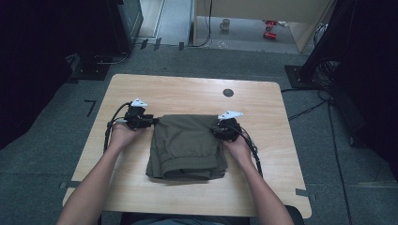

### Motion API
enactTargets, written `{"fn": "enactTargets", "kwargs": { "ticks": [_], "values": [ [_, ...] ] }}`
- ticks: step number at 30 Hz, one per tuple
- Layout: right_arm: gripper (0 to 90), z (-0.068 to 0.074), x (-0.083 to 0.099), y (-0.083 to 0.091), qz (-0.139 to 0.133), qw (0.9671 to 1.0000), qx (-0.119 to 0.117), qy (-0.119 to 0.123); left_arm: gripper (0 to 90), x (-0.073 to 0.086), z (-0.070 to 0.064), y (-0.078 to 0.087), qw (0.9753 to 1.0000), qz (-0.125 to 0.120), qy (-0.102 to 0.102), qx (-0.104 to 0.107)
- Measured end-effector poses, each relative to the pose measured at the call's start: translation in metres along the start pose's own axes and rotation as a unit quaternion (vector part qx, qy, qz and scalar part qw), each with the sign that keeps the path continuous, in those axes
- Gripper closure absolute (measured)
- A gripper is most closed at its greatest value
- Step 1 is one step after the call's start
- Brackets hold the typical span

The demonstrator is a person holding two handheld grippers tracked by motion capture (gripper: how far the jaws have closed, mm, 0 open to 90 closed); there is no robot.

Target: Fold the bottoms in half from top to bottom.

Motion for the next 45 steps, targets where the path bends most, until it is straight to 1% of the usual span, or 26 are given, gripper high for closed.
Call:
{"fn": "enactTargets", "kwargs": {
  "ticks": [3, 5, 7, 8, 10, 11, 13, 14, 16, 17, 19, 21, 23, 25, 27, 28, 29, 30, 31, 33, 34, 35, 38, 41, 44, 45],
  "values": [
    [56.5, 0.0, -0.001, 0.001, 0.005, 0.9999, 0.007, -0.01, 62.6, -0.002, -0.002, 0.005, 1.0, 0.002, 0.007, 0.004],
    [60.7, 0.003, -0.004, 0.008, 0.003, 0.9997, -0.002, -0.023, 60.1, -0.005, -0.006, 0.016, 0.9999, -0.004, 0.001, 0.017],
    [60.8, 0.003, -0.005, 0.01, 0.001, 0.9997, -0.006, -0.023, 59.1, -0.006, -0.008, 0.02, 0.9998, -0.005, -0.001, 0.022],
    [60.9, 0.007, -0.008, 0.018, -0.011, 0.9993, -0.017, -0.032, 58.3, -0.006, -0.01, 0.028, 0.9995, -0.008, 0.0, 0.029],
    [61.0, 0.008, -0.009, 0.022, -0.017, 0.9988, -0.025, -0.038, 62.4, -0.006, -0.012, 0.032, 0.9993, -0.009, 0.001, 0.035],
    [61.7, 0.015, -0.008, 0.03, -0.034, 0.9977, -0.04, -0.043, 67.7, -0.005, -0.018, 0.041, 0.9989, -0.015, 0.002, 0.045],
    [61.8, 0.017, -0.008, 0.032, -0.033, 0.9978, -0.042, -0.04, 74.3, -0.005, -0.021, 0.045, 0.9984, -0.02, 0.001, 0.053],
    [61.9, 0.021, -0.007, 0.035, -0.032, 0.998, -0.042, -0.035, 74.3, -0.006, -0.025, 0.051, 0.998, -0.027, 0.0, 0.057],
    [62.5, 0.033, -0.003, 0.044, -0.033, 0.9978, -0.052, -0.025, 80.2, -0.007, -0.032, 0.059, 0.9972, -0.039, -0.002, 0.063],
    [62.7, 0.037, -0.002, 0.046, -0.033, 0.9977, -0.055, -0.021, 80.8, -0.006, -0.041, 0.068, 0.9962, -0.05, -0.009, 0.07],
    [63.2, 0.046, 0.001, 0.05, -0.031, 0.9975, -0.061, -0.015, 80.9, -0.004, -0.052, 0.075, 0.9956, -0.054, -0.02, 0.074],
    [63.5, 0.054, 0.006, 0.054, -0.032, 0.9972, -0.067, -0.006, 80.4, -0.002, -0.057, 0.077, 0.9952, -0.055, -0.024, 0.077],
    [63.6, 0.058, 0.008, 0.056, -0.031, 0.9972, -0.068, -0.002, 80.1, 0.003, -0.067, 0.081, 0.9945, -0.057, -0.028, 0.084],
    [63.6, 0.07, 0.014, 0.061, -0.03, 0.9966, -0.077, 0.003, 78.2, 0.011, -0.082, 0.087, 0.9935, -0.058, -0.038, 0.09],
    [63.6, 0.077, 0.018, 0.065, -0.028, 0.9962, -0.082, 0.008, 78.3, 0.016, -0.09, 0.09, 0.9924, -0.061, -0.044, 0.097],
    [63.6, 0.08, 0.02, 0.066, -0.028, 0.9961, -0.083, 0.01, 78.7, 0.016, -0.09, 0.09, 0.9924, -0.061, -0.044, 0.097],
    [63.1, 0.083, 0.022, 0.068, -0.027, 0.9959, -0.086, 0.011, 79.1, 0.021, -0.099, 0.094, 0.9905, -0.062, -0.046, 0.114],
    [63.1, 0.083, 0.022, 0.068, -0.027, 0.9959, -0.086, 0.011, 79.3, 0.021, -0.099, 0.094, 0.9905, -0.062, -0.046, 0.114],
    [61.4, 0.089, 0.026, 0.07, -0.028, 0.9952, -0.093, 0.011, 79.2, 0.028, -0.108, 0.098, 0.9886, -0.06, -0.048, 0.129],
    [61.1, 0.091, 0.028, 0.071, -0.03, 0.9948, -0.097, 0.013, 78.9, 0.032, -0.113, 0.099, 0.988, -0.056, -0.05, 0.135],
    [61.1, 0.096, 0.031, 0.073, -0.031, 0.9943, -0.1, 0.017, 77.1, 0.042, -0.12, 0.099, 0.987, -0.042, -0.066, 0.14],
    [61.1, 0.096, 0.031, 0.073, -0.031, 0.9943, -0.1, 0.017, 75.5, 0.042, -0.12, 0.099, 0.987, -0.042, -0.066, 0.14],
    [60.0, 0.103, 0.037, 0.072, -0.021, 0.9938, -0.108, 0.02, 72.6, 0.057, -0.127, 0.095, 0.986, -0.02, -0.07, 0.15],
    [57.7, 0.108, 0.044, 0.069, -0.007, 0.9933, -0.112, 0.025, 70.2, 0.068, -0.129, 0.088, 0.9862, 0.003, -0.087, 0.141],
    [56.8, 0.109, 0.052, 0.063, 0.007, 0.993, -0.113, 0.031, 69.3, 0.074, -0.132, 0.082, 0.9862, 0.012, -0.099, 0.132],
    [56.5, 0.107, 0.054, 0.06, 0.008, 0.9929, -0.114, 0.031, 68.3, 0.075, -0.133, 0.078, 0.9853, 0.007, -0.115, 0.126]
  ]
}}
Point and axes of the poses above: each handheld gripper's, and its own axes: y roughly backward along the jaws, x roughly out of its underside, z roughly to its left, the point moved 3 cm from there along -y, roughly forward along the jaws, and after that the axes turned 11 degrees about -x, right-handed, at the moved point
